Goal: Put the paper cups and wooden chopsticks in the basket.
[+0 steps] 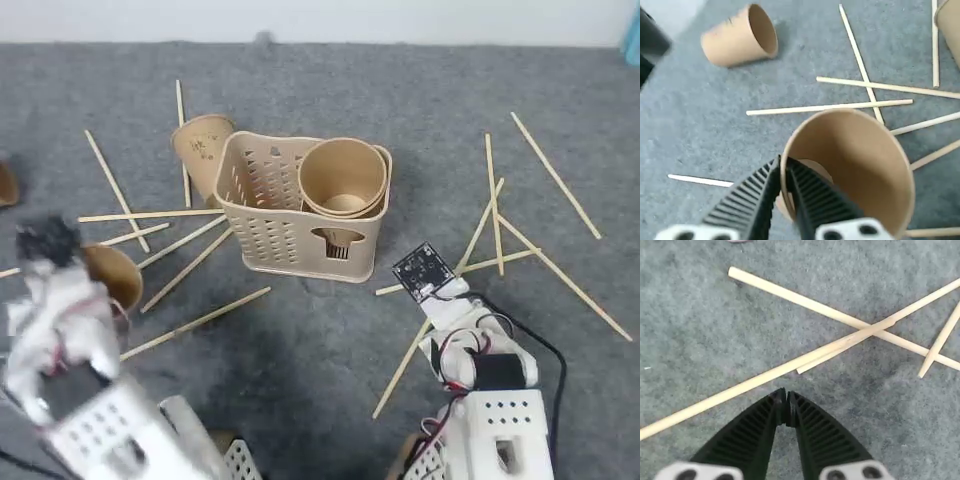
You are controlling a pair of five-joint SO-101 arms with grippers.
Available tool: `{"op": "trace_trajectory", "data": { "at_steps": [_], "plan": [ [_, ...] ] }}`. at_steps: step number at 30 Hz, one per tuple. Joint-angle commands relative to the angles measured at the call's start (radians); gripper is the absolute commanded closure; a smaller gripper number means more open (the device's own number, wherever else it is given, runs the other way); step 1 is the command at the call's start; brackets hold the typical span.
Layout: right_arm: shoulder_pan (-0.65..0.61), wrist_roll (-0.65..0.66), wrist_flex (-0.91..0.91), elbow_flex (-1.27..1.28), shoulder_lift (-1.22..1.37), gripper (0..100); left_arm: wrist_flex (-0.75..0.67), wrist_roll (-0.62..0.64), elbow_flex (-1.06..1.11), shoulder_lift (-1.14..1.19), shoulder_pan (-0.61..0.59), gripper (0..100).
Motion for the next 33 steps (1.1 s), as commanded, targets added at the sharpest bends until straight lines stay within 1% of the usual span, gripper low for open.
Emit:
{"op": "trace_trajectory", "data": {
  "at_steps": [1, 6, 9, 14, 16, 19, 24, 26, 28, 30, 33],
  "plan": [
    [0.013, -0.012, -0.015, -0.006, -0.004, 99.1, -0.026, 0.074, -0.291, 0.413, 0.006, 99],
    [0.007, -0.011, -0.015, 0.005, -0.013, 99.1, -0.031, 0.198, -0.504, 0.71, 0.002, 99],
    [0.007, -0.009, -0.015, 0.005, -0.013, 99.1, -0.072, 0.298, -0.536, 0.801, 0.0, 99],
    [0.007, -0.005, -0.015, 0.005, -0.013, 99.1, -0.319, 0.428, -0.381, 0.821, -0.028, 99],
    [0.007, -0.003, -0.015, 0.005, -0.013, 99.1, -0.399, 0.437, -0.305, 0.815, -0.028, 99],
    [0.005, -0.003, -0.015, 0.005, -0.013, 99.1, -0.466, 0.44, -0.223, 0.792, -0.028, 99],
    [0.005, -0.002, -0.015, 0.005, -0.013, 99.1, -0.485, 0.442, -0.143, 0.758, -0.028, 99],
    [0.005, -0.002, -0.016, 0.005, -0.013, 99.1, -0.483, 0.443, -0.14, 0.755, -0.038, 99],
    [0.005, -0.002, -0.016, 0.005, -0.013, 99.1, -0.483, 0.473, -0.156, 0.746, -0.063, 99],
    [0.004, -0.002, -0.016, 0.005, -0.013, 99.1, -0.476, 0.505, -0.191, 0.735, -0.098, 95],
    [0.004, -0.002, -0.016, 0.006, -0.013, 99.1, -0.417, 0.552, -0.259, 0.729, -0.15, 84]
  ]
}}
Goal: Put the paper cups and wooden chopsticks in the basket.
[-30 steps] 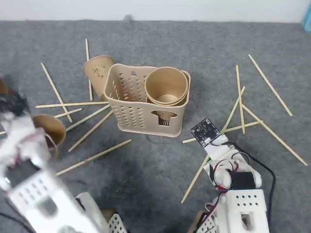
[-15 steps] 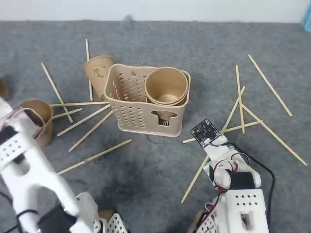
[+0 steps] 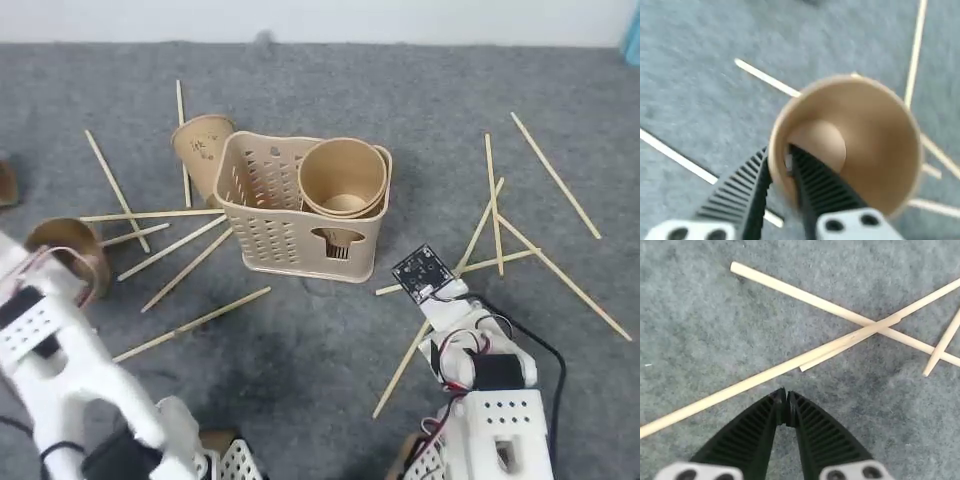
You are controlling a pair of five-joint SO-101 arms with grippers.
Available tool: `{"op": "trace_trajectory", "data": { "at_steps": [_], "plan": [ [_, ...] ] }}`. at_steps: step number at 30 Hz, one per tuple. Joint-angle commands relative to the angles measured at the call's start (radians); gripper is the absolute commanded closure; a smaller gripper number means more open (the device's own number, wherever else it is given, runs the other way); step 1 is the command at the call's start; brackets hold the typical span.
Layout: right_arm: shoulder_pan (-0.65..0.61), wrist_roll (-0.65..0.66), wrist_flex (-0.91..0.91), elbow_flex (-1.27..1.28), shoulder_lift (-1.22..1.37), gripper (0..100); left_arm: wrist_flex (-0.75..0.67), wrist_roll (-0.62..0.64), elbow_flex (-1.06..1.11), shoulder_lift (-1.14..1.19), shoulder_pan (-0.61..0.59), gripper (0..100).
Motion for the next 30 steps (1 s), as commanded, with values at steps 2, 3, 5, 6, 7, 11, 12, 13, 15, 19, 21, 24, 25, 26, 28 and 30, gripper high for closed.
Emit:
{"op": "trace_trajectory", "data": {
  "at_steps": [2, 3, 5, 6, 7, 11, 12, 13, 15, 19, 21, 24, 25, 26, 28, 30],
  "plan": [
    [0.005, -0.002, -0.016, -0.006, -0.013, 99.1, 0.094, 0.08, -0.145, -0.055, -0.083, 77],
    [0.005, -0.002, -0.016, -0.006, -0.013, 99.1, 0.118, 0.08, -0.166, -0.057, -0.092, 74],
    [0.005, -0.002, -0.016, -0.006, -0.013, 99.1, 0.153, 0.078, -0.202, -0.06, -0.103, 72],
    [0.005, -0.002, -0.016, -0.006, -0.013, 99.1, 0.173, 0.078, -0.222, -0.06, -0.112, 73],
    [0.005, -0.002, -0.016, -0.006, -0.013, 99.1, 0.193, 0.078, -0.245, -0.06, -0.121, 73],
    [0.005, -0.002, -0.016, -0.006, -0.013, 99.1, 0.293, 0.078, -0.355, -0.06, -0.14, 73],
    [0.005, -0.002, -0.016, -0.006, -0.013, 99.1, 0.328, 0.078, -0.39, -0.055, -0.141, 73],
    [0.005, -0.002, -0.016, -0.006, -0.013, 99.1, 0.368, 0.077, -0.424, -0.051, -0.14, 73],
    [0.005, -0.002, -0.016, -0.006, -0.013, 99.1, 0.443, 0.077, -0.479, -0.043, -0.132, 73],
    [0.005, -0.002, -0.015, -0.006, -0.013, 99.1, 0.595, 0.063, -0.601, 0.064, -0.089, 73],
    [0.005, -0.002, -0.015, -0.006, -0.013, 99.1, 0.657, 0.063, -0.671, 0.153, -0.083, 73],
    [0.005, -0.002, -0.015, -0.006, -0.013, 99.1, 0.723, 0.066, -0.779, 0.296, -0.087, 73],
    [0.005, -0.002, -0.015, -0.006, -0.013, 99.1, 0.743, 0.066, -0.811, 0.342, -0.089, 73],
    [0.005, -0.002, -0.015, -0.006, -0.013, 99.1, 0.766, 0.066, -0.84, 0.382, -0.089, 73],
    [0.005, -0.002, -0.015, -0.006, -0.013, 99.1, 0.806, 0.064, -0.886, 0.453, -0.091, 73],
    [0.005, -0.002, -0.015, -0.006, -0.013, 99.1, 0.838, 0.066, -0.926, 0.517, -0.091, 73]
  ]
}}
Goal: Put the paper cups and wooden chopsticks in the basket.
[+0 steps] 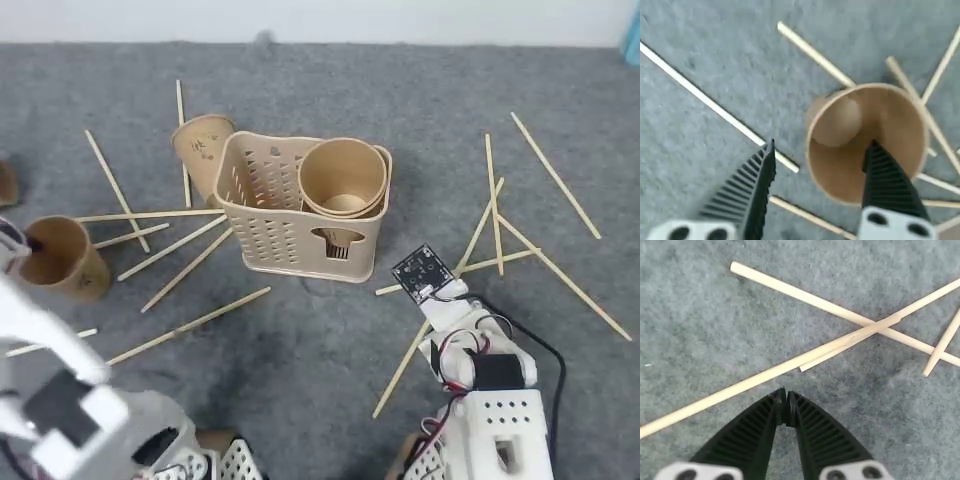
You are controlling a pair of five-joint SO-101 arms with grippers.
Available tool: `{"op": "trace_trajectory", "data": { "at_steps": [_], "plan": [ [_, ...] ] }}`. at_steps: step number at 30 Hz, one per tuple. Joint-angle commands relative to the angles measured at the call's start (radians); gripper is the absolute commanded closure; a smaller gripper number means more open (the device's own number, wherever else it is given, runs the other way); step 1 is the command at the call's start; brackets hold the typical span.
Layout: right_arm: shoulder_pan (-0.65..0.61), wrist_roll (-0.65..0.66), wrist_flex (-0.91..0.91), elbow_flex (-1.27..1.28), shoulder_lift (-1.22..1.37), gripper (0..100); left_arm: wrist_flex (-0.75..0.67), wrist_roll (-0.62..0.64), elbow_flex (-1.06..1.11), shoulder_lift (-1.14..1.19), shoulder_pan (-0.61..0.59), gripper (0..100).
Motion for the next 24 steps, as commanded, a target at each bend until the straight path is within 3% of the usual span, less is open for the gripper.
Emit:
{"op": "trace_trajectory", "data": {
  "at_steps": [1, 8, 13, 19, 24],
  "plan": [
    [0.005, -0.002, -0.015, -0.006, -0.013, 99.1, 0.077, -0.003, -0.125, 0.118, 0.006, 74],
    [0.007, -0.002, -0.015, -0.006, -0.013, 99.1, 0.072, -0.002, -0.196, 0.245, 0.014, 93],
    [0.007, -0.002, -0.015, -0.006, -0.013, 99.1, 0.078, 0.0, -0.203, 0.245, 0.014, 94],
    [0.007, -0.003, -0.015, -0.006, -0.013, 99.1, 0.209, 0.18, -0.269, 0.167, 0.009, 94],
    [0.007, -0.005, -0.015, -0.006, -0.013, 99.1, 0.276, 0.189, -0.332, 0.106, 0.061, 96]
  ]
}}
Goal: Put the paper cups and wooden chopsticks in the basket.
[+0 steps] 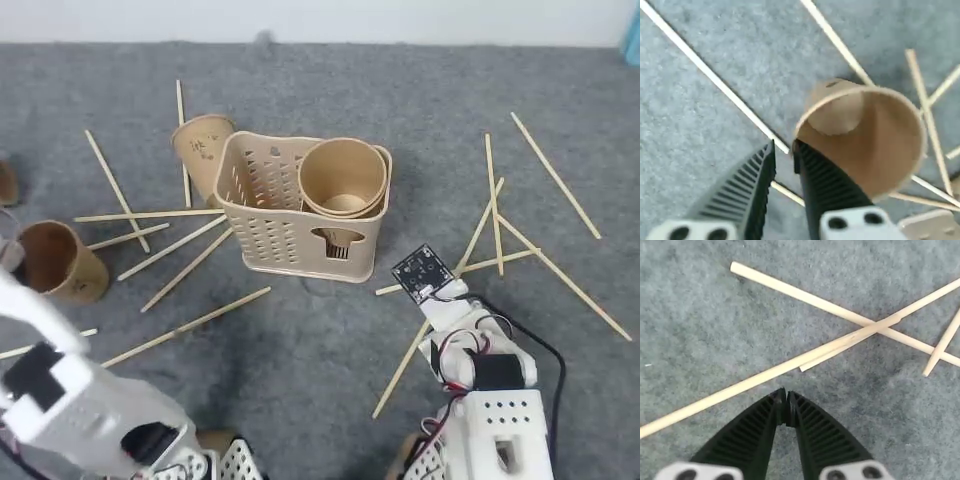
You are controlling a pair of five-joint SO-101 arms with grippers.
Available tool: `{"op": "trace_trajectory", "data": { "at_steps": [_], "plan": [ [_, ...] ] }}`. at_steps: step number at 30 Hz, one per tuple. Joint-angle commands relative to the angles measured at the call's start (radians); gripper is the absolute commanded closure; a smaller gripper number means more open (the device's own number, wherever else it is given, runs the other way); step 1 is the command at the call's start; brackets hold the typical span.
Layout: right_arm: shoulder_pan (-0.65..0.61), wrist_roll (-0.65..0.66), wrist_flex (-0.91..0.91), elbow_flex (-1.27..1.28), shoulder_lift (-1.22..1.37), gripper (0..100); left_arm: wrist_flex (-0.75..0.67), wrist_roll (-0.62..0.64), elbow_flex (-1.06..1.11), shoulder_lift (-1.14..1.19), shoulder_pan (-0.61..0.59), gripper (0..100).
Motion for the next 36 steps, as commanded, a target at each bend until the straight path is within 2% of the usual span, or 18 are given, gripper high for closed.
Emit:
{"op": "trace_trajectory", "data": {
  "at_steps": [1, 9, 12, 16, 22, 27, 31, 36],
  "plan": [
    [0.007, -0.005, -0.015, -0.006, -0.013, 99.1, 0.057, 0.018, -0.076, -0.109, 0.058, 97],
    [0.01, -0.003, -0.015, -0.006, -0.013, 99.1, 0.061, 0.015, -0.085, -0.143, 0.097, 97],
    [0.007, -0.003, -0.015, -0.006, -0.013, 99.1, 0.08, -0.038, -0.091, -0.155, 0.095, 88],
    [0.007, -0.003, -0.015, -0.006, -0.013, 99.1, 0.083, -0.048, -0.085, -0.196, 0.083, 73],
    [0.007, -0.003, -0.015, -0.006, -0.013, 99.1, 0.066, -0.049, 0.008, -0.218, -0.003, 73],
    [0.007, -0.002, -0.015, -0.006, -0.013, 99.1, -0.089, -0.049, 0.194, -0.161, -0.02, 73],
    [0.007, -0.002, -0.015, -0.006, -0.013, 99.1, -0.198, -0.046, 0.272, -0.107, -0.006, 78],
    [0.007, -0.002, -0.015, -0.006, -0.013, 99.0, -0.296, -0.048, 0.283, -0.054, 0.023, 100]
  ]
}}
